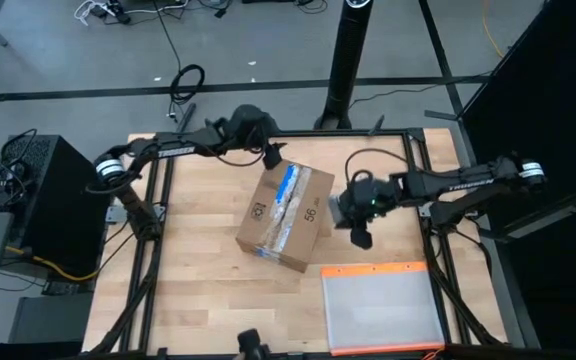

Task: Unpack boxes
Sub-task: Open the cardboard box using the cutter

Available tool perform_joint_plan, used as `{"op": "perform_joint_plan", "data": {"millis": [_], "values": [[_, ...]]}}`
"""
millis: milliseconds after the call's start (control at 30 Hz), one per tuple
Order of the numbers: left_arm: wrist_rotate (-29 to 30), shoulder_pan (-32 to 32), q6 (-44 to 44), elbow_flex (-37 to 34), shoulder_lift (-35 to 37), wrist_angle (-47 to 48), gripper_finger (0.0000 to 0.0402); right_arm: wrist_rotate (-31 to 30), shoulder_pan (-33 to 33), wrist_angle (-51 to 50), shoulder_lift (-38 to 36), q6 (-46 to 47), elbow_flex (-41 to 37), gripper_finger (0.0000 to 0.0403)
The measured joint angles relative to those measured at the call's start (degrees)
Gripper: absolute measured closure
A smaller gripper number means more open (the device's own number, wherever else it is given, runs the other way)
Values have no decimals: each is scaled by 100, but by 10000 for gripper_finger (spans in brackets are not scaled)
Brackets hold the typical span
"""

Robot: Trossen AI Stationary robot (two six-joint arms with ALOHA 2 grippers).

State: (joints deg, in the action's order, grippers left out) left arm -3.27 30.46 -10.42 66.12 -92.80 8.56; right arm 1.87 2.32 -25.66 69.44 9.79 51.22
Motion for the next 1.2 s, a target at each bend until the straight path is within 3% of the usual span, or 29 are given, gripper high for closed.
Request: {"op": "perform_joint_plan", "data": {"millis": [333,433,567,733,833,1200], "values": [[-60,0,271,27,-229,1525,188,-628,314,-61,717,491,-1,360],[-29,-189,362,39,-138,2202,188,-617,159,400,1017,75,-2,360],[564,-643,676,-6,248,3225,189,-934,-252,1222,1217,-702,-15,360],[1852,-1283,1656,-15,788,4513,188,-1204,-1052,2098,1260,-1503,-17,360],[2047,-1609,2451,2,1101,5228,188,-1245,-1410,2376,1223,-1749,36,360],[2891,-2349,2540,-227,1526,4347,188,-866,-138,87,-232,-609,0,360]]}}
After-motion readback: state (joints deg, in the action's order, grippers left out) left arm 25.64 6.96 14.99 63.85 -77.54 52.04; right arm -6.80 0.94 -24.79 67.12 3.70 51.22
